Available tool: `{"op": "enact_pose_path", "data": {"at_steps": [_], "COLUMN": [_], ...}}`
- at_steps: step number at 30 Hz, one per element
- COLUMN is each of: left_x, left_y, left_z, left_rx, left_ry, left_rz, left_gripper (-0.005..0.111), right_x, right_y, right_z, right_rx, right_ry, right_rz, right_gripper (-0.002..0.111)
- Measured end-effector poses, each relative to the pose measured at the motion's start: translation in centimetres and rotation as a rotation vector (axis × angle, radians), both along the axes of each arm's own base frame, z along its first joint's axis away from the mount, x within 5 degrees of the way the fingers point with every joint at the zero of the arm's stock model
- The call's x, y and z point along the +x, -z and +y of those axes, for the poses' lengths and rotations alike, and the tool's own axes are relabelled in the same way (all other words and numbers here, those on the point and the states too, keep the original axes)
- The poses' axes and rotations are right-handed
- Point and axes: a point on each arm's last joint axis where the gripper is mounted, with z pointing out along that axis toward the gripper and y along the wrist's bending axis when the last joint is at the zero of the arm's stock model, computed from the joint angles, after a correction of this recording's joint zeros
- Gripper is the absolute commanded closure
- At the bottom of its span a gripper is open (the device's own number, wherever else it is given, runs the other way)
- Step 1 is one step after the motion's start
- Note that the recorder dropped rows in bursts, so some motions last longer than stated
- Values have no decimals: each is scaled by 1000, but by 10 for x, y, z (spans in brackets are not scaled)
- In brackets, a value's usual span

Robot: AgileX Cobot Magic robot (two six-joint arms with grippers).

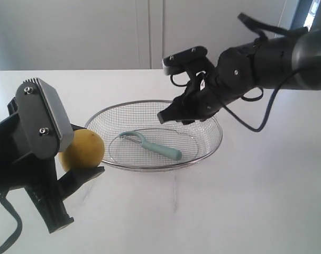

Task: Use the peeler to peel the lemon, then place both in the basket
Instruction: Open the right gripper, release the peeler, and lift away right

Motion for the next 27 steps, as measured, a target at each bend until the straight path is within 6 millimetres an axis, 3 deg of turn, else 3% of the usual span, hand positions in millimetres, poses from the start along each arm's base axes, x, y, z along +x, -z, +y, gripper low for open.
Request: {"op": "enact_pose_path", "data": {"at_steps": [3,5,12,16,27], "left_x": [0,0,0,0,0], "left_y": [0,0,0,0,0], "left_z": [0,0,0,0,0], "left_rx": [0,0,0,0,0], "left_ry": [0,0,0,0,0], "left_rz": [0,0,0,0,0], "left_gripper": [107,107,107,107,107], "right_x": [-10,-24,-81,-106,-161], "right_y": [-29,-55,-112,-126,-131], "right_z": [-5,-13,-45,-59,-89], "right_rx": [29,37,47,55,73], "right_ry": [9,10,9,9,8], "right_rz": [-38,-49,-75,-90,-122], "right_gripper": [84,107,108,108,108]}}
